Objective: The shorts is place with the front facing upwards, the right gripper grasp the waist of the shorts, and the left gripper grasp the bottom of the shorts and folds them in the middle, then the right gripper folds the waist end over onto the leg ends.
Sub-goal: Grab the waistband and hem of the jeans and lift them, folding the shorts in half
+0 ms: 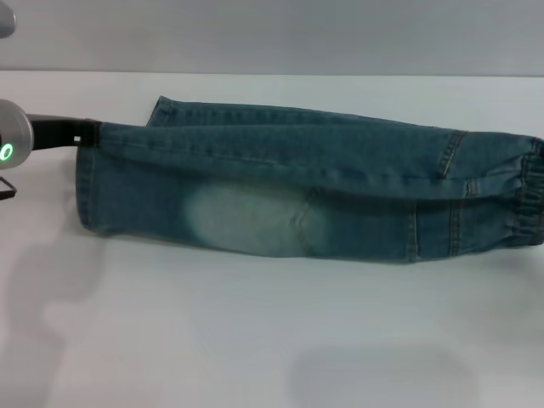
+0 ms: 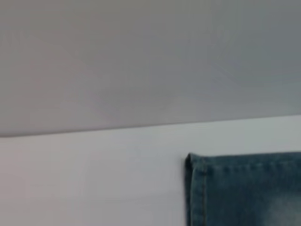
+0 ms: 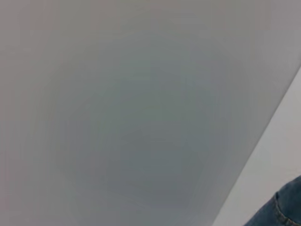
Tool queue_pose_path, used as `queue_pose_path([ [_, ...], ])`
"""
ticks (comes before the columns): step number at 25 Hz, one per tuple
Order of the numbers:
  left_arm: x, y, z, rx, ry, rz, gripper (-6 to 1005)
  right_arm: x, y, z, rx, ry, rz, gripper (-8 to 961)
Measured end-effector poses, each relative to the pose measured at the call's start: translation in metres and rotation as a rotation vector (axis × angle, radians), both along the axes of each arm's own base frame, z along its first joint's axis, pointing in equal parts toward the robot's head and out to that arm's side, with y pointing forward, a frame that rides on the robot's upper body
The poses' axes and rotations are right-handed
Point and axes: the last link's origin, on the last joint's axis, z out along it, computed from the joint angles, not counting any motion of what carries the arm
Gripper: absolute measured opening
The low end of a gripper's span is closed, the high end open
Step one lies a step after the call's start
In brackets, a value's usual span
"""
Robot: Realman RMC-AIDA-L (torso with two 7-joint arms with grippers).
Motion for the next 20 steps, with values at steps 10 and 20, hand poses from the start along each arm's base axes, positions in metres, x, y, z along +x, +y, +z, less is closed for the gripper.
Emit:
queue_pose_path([
  [10, 0.014, 0.020, -0.005, 0.001, -0.038, -0.085, 34, -0.007, 0.012, 0.006, 0.060, 0.039, 0.012, 63],
  [20, 0.021, 0.040, -0.016, -0.007, -0.038, -0.128, 52, -0.004, 0.029, 0.011, 0.121, 0.029, -0.036, 72],
])
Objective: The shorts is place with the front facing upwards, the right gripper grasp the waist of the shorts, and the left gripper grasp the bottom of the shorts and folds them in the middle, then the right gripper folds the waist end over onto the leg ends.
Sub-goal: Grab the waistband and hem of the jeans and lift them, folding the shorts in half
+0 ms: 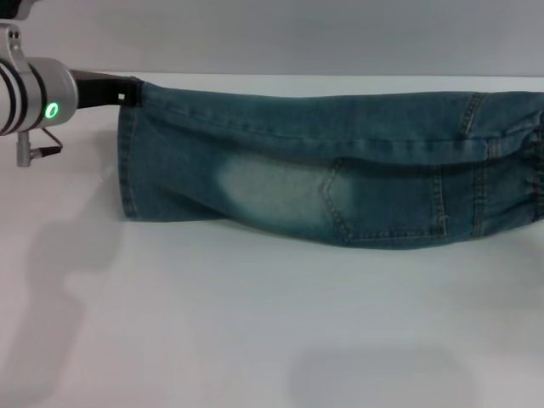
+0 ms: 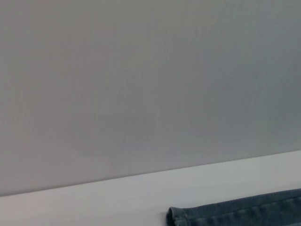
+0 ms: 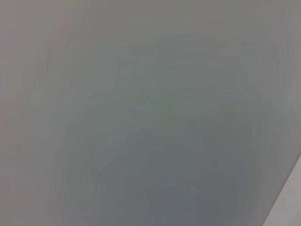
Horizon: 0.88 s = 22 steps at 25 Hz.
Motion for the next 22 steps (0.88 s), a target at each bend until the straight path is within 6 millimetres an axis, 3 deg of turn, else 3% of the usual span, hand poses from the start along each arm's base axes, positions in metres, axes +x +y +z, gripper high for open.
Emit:
queue_pose_path([
  [9, -0.002, 0.015, -0.011, 0.020, -0.004, -0.042, 95, 0.011, 0.016, 0.009, 0.056, -0.071, -0.087, 81],
  [13, -0.012, 0.026, -0.029, 0.047, -0.012, -0.038, 114, 0.021, 0.031, 0.016, 0.103, -0.169, -0.164, 84],
  [18, -0.011, 0.040, -0.046, 0.027, -0.009, -0.026, 138, 0.023, 0.052, 0.024, 0.108, -0.266, -0.214, 89],
  [20, -0.008, 0.041, -0.047, 0.024, -0.004, -0.035, 148, 0.022, 0.055, 0.026, 0.111, -0.299, -0.204, 163],
  [22, -0.006, 0.042, -0.046, 0.024, -0.003, -0.040, 236, 0.022, 0.055, 0.029, 0.118, -0.338, -0.192, 238],
])
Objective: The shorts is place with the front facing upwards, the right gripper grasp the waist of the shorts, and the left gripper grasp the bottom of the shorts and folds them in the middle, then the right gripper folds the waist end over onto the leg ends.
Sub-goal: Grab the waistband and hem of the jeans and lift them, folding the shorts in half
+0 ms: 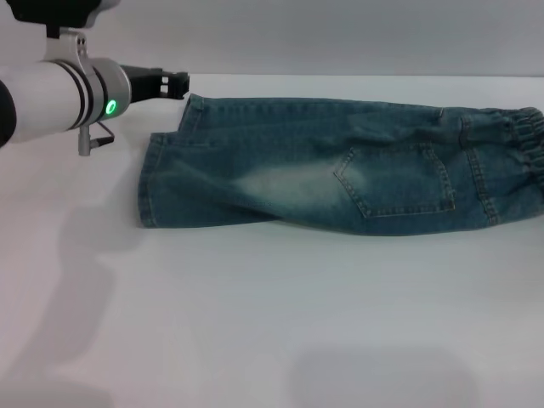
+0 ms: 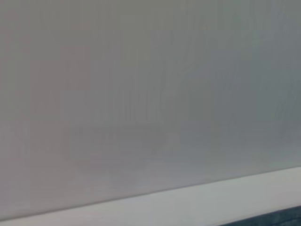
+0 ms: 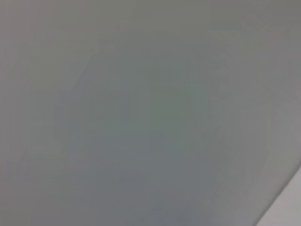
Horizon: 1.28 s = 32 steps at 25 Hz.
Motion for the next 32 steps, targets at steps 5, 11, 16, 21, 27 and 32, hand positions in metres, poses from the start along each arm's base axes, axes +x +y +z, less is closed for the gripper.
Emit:
queue_pose_path([
  [5, 0.005, -0.002, 0.006, 0.005, -0.007, -0.017, 419, 0.007, -0.011, -0.004, -0.031, -0.038, -0.009, 450],
  [11, 0.005, -0.006, 0.006, -0.017, -0.004, -0.011, 590, 0.019, -0.030, -0.024, -0.093, -0.052, -0.052, 599],
  [16, 0.004, -0.009, 0.002, -0.034, 0.004, -0.011, 778, 0.028, -0.045, -0.033, -0.110, -0.031, -0.081, 671],
  [21, 0.004, -0.010, 0.000, -0.045, 0.009, -0.012, 808, 0.027, -0.046, -0.037, -0.129, -0.035, -0.077, 700],
  [27, 0.006, -0.011, 0.000, -0.048, 0.008, -0.018, 808, 0.023, -0.040, -0.039, -0.138, -0.037, -0.068, 699],
  [32, 0.005, -0.012, 0.001, -0.045, 0.005, -0.018, 808, 0.020, -0.035, -0.038, -0.137, -0.039, -0.061, 699],
])
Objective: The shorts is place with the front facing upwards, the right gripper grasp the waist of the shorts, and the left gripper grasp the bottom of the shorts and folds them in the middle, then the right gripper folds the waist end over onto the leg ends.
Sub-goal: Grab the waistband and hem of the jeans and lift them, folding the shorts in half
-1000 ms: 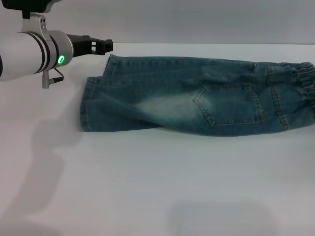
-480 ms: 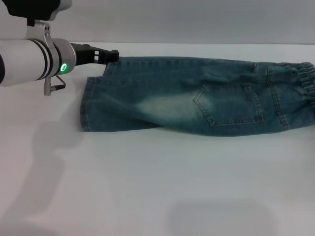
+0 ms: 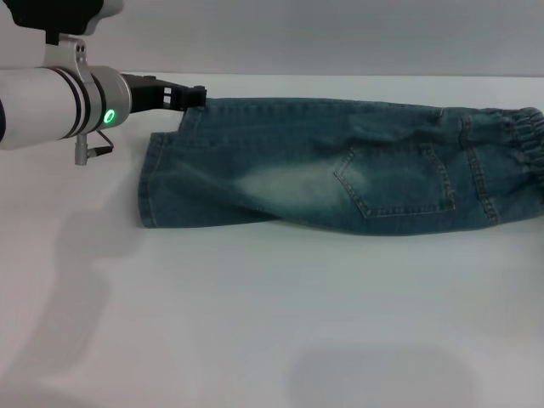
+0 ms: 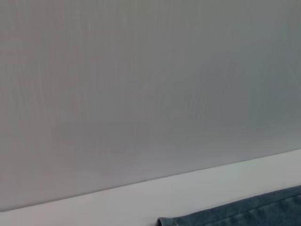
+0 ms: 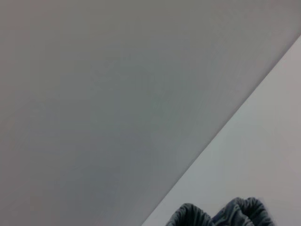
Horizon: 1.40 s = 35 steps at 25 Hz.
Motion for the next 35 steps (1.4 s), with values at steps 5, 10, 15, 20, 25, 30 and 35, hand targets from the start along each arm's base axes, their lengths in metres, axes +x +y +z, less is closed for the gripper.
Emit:
queue_pose_path([
  [5, 0.002, -0.002, 0.003, 0.005, -0.005, -0.007, 808, 0.001, 0.002, -0.001, 0.000, -0.003, -0.013, 698],
  [10, 0.003, -0.002, 0.004, 0.009, -0.007, -0.011, 808, 0.000, 0.005, -0.003, -0.004, 0.000, -0.016, 698],
  [15, 0.003, -0.002, 0.004, 0.009, -0.007, -0.011, 808, -0.001, 0.006, -0.007, -0.018, 0.003, -0.020, 697],
  [20, 0.003, -0.002, 0.003, 0.007, -0.008, -0.011, 808, -0.001, 0.008, -0.009, -0.023, 0.001, -0.026, 697],
  [25, 0.004, -0.003, 0.001, -0.001, -0.004, -0.014, 808, -0.001, 0.009, -0.009, -0.023, -0.001, -0.031, 696],
  [30, 0.004, -0.003, 0.001, -0.003, -0.002, -0.015, 808, -0.003, 0.012, -0.012, -0.030, -0.003, -0.036, 696],
  [35, 0.004, -0.003, 0.001, -0.003, -0.002, -0.015, 808, -0.004, 0.016, -0.018, -0.051, -0.015, -0.046, 695],
])
